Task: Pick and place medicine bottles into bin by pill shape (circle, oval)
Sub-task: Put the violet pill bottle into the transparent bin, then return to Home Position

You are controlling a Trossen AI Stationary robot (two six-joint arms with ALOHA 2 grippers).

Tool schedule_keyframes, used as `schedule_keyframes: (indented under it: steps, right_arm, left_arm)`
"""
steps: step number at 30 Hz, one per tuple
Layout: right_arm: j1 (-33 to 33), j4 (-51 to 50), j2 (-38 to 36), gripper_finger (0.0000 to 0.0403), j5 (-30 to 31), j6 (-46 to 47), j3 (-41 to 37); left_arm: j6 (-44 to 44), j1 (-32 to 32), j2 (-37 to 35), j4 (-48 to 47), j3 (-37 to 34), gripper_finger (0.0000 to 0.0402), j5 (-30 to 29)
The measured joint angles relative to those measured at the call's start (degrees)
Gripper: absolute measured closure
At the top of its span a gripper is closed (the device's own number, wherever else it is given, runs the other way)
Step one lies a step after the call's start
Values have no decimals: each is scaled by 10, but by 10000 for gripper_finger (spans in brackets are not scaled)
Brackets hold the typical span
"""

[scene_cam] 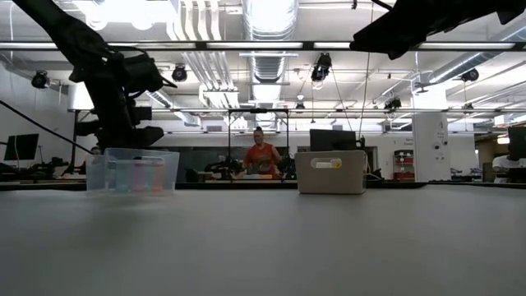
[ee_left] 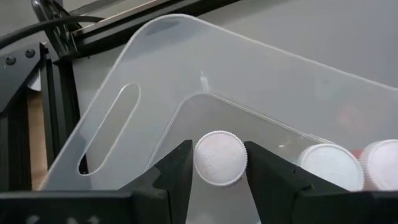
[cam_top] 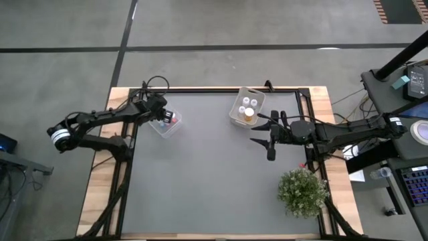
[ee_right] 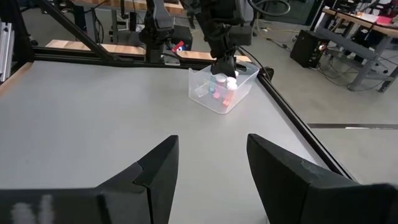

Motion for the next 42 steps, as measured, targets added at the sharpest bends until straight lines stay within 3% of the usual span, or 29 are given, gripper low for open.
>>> schedule_keyframes:
  steps: [19,26,31,38,42]
  right_arm:
    - [0,0,0,220,0,-4,0]
    - [0,37,-5,220,-15,-77,-14]
    - [0,51,-31,225,-21,-115,-45]
    - [0,42,-128,244,-74,-156,-82]
    - [0,43,-195,255,-80,-161,-109]
  left_arm:
    - [20,0,-53,-6,5,271,-7]
    - [46,-25,-125,-2,32,271,52]
    - [74,-121,-205,13,41,272,54]
    - [230,-395,-314,104,0,272,64]
    - [273,-501,-367,184,-38,272,32]
